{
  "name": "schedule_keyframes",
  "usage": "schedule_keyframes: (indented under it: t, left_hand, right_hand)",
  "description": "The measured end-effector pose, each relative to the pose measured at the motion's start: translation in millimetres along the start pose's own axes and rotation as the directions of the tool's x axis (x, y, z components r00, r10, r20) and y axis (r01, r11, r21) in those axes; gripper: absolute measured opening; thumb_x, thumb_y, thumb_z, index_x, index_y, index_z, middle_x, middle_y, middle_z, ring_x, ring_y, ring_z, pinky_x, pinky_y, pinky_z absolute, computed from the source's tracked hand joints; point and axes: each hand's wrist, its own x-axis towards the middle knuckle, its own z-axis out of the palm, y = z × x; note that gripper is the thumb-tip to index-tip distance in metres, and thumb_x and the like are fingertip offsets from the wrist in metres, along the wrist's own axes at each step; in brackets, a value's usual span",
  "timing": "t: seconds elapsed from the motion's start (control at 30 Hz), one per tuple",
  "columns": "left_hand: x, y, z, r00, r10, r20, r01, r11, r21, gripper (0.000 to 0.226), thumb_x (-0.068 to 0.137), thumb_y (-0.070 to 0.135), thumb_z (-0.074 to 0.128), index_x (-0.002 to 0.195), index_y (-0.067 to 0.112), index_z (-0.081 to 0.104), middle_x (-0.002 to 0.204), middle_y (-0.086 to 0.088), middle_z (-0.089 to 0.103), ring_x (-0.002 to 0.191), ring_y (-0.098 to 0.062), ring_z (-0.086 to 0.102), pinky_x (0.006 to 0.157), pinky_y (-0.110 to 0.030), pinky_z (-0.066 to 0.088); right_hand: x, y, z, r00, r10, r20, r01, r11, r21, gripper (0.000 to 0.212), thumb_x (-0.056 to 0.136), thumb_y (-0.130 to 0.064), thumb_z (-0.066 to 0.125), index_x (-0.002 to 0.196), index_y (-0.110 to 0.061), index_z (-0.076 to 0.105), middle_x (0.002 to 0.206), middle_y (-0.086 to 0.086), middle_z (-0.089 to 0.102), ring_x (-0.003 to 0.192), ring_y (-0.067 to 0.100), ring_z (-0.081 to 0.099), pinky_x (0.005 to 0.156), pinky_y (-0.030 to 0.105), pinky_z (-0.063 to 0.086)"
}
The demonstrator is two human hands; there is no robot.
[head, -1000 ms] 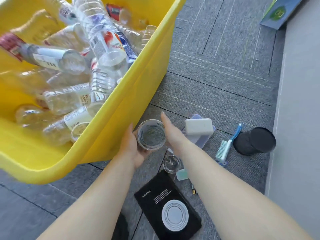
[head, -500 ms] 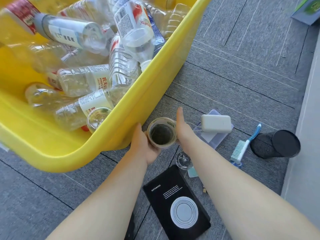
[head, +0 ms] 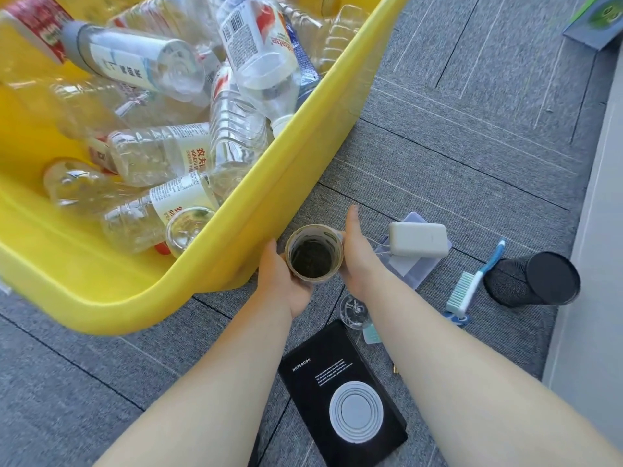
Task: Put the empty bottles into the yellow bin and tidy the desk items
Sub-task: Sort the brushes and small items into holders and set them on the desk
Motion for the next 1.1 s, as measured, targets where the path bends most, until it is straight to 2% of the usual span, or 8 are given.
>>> schedule_keyframes:
  t: [0.17,0.3,0.4,0.47,0.53,0.6,0.93,1.1]
  left_hand:
    - [2.6,-6.5,-15.2,0.999,0.003,-0.034,0.000,0.995,0.096,0.060,0.096,0.057,0.026,0.132,0.016,0.052,0.134,-0.009,0.055,0.127,-0.022,0.048,0.106,-0.034,0.030]
    - [-17.0,-18.3,-22.5,0.990,0.017,-0.140,0.010,0.982,0.191,0.054,0.100,0.049,0.030,0.147,0.024,0.034,0.154,-0.005,0.030,0.145,-0.024,0.019,0.116,-0.039,0.017]
    - [-39.8,-32.0,-19.8,0.985,0.023,-0.172,0.032,0.951,0.309,0.053,0.100,0.043,0.034,0.147,0.018,0.031,0.112,-0.010,0.060,0.133,-0.031,0.040,0.119,-0.041,0.004]
    - [-58.7,-38.6,-11.9,0.989,0.008,-0.151,0.053,0.916,0.398,0.048,0.099,0.046,0.035,0.137,0.018,0.045,0.111,-0.002,0.058,0.116,-0.024,0.051,0.120,-0.041,0.009]
    - [-75.7,-43.1,-1.1,0.994,-0.003,-0.107,0.051,0.894,0.444,0.056,0.099,0.046,0.031,0.148,0.018,0.029,0.152,-0.003,0.032,0.140,-0.024,0.030,0.119,-0.040,0.011]
    - [-87.7,-48.0,7.3,0.997,-0.001,-0.081,0.039,0.880,0.474,0.060,0.100,0.046,0.028,0.151,0.016,0.019,0.158,-0.003,0.017,0.145,-0.023,0.018,0.118,-0.040,0.012]
    - [-125.5,-81.6,30.0,0.999,-0.009,-0.053,0.040,0.792,0.610,0.057,0.100,0.047,0.029,0.148,0.016,0.029,0.154,-0.005,0.029,0.142,-0.022,0.027,0.115,-0.039,0.019]
    - [-120.5,-95.3,46.4,0.998,0.050,-0.027,-0.018,0.724,0.689,0.058,0.098,0.047,0.034,0.148,0.016,0.030,0.152,-0.005,0.033,0.138,-0.023,0.033,0.111,-0.038,0.025]
  right_hand:
    - [-31.0,-10.2,-6.2,1.000,-0.008,-0.005,0.008,1.000,-0.024,0.114,0.051,-0.101,0.023,0.128,-0.025,0.058,0.138,0.003,0.053,0.134,0.020,0.041,0.116,0.049,0.021]
    - [-61.3,-14.6,-41.9,0.996,-0.016,-0.087,0.019,0.999,0.035,0.067,0.092,-0.067,0.027,0.127,-0.018,0.056,0.140,0.001,0.050,0.133,0.019,0.041,0.113,0.039,0.026]
    - [-88.1,-11.4,-72.2,0.991,-0.008,-0.133,0.018,0.997,0.078,0.056,0.095,-0.060,0.032,0.117,-0.016,0.060,0.126,0.001,0.059,0.122,0.022,0.051,0.100,0.037,0.037]
    - [-105.4,-8.8,-85.4,0.988,0.018,-0.156,-0.002,0.995,0.105,0.057,0.096,-0.058,0.031,0.118,-0.015,0.060,0.125,0.003,0.060,0.121,0.024,0.051,0.097,0.038,0.038]
    - [-121.0,-6.1,-93.1,0.985,0.026,-0.170,-0.007,0.994,0.111,0.058,0.096,-0.058,0.029,0.118,-0.014,0.059,0.125,0.004,0.059,0.120,0.024,0.051,0.101,0.038,0.036]
    - [-134.0,-4.9,-96.3,0.986,0.032,-0.163,-0.014,0.994,0.111,0.056,0.095,-0.061,0.029,0.114,-0.017,0.059,0.126,0.004,0.058,0.121,0.025,0.050,0.103,0.039,0.036]
    - [-172.4,-5.8,-116.5,0.984,0.060,-0.165,-0.043,0.993,0.109,0.063,0.094,-0.061,0.030,0.128,-0.014,0.054,0.130,0.004,0.056,0.114,0.022,0.051,0.109,0.044,0.033]
    - [-177.5,-6.5,-128.3,0.982,0.071,-0.177,-0.048,0.990,0.130,0.057,0.098,-0.053,0.031,0.132,-0.013,0.051,0.134,0.005,0.054,0.122,0.022,0.048,0.098,0.037,0.037]
